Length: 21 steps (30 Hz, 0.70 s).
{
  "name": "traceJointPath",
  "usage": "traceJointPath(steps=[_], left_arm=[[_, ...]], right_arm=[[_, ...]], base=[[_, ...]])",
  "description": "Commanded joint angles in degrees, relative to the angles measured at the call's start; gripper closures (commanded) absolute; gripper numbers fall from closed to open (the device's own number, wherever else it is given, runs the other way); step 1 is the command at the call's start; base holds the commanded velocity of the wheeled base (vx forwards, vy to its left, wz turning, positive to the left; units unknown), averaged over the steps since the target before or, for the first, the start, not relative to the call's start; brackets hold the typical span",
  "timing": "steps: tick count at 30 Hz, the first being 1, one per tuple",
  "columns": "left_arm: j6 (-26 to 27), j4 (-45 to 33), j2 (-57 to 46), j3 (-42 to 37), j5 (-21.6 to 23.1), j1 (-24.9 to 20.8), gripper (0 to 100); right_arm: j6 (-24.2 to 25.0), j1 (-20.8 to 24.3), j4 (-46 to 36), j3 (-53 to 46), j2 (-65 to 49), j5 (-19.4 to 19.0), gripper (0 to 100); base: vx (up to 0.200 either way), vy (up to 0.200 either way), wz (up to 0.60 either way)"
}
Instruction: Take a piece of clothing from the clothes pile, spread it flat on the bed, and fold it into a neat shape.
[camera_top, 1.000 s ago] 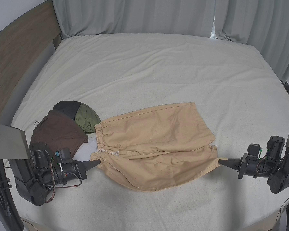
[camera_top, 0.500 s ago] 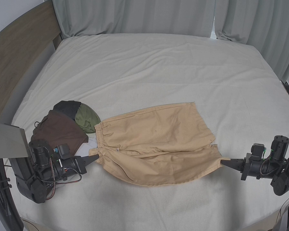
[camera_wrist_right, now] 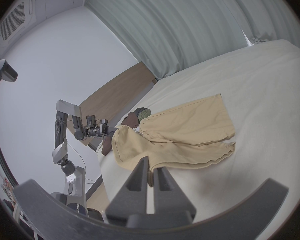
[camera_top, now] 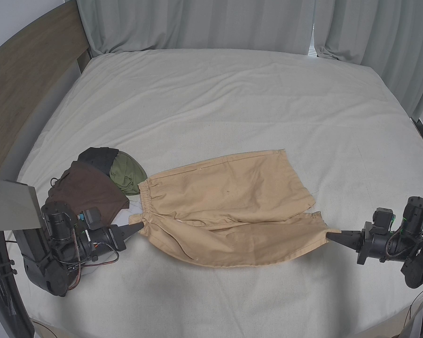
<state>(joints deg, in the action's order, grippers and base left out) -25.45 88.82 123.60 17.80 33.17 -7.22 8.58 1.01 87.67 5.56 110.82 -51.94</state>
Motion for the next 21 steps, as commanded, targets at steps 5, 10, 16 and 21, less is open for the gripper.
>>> traceJointPath(steps=[5,10,16,21], left_arm=[[-1.0,0.0,-0.2,1.0,-1.5,0.1,100],[-1.1,0.0,-0.3,1.1,-1.5,0.3,100],[-1.1,0.0,-0.3,1.4,-1.4,1.0,100],[-1.1,0.0,-0.3,1.4,-1.4,1.0,100]], right_arm=[[0.1,-0.2,0.1,0.4,-1.8,0.0,100],[0.8,-0.5,0.4,1.6,-1.7,0.0,100],[4.0,-0.2,0.4,3.3,-3.0,0.1,100],[5.4,-0.1,0.4,3.5,-4.2,0.1,100]], base=[[0.0,0.0,0.0],[0.0,0.0,0.0],[0.0,0.0,0.0],[0.0,0.0,0.0]])
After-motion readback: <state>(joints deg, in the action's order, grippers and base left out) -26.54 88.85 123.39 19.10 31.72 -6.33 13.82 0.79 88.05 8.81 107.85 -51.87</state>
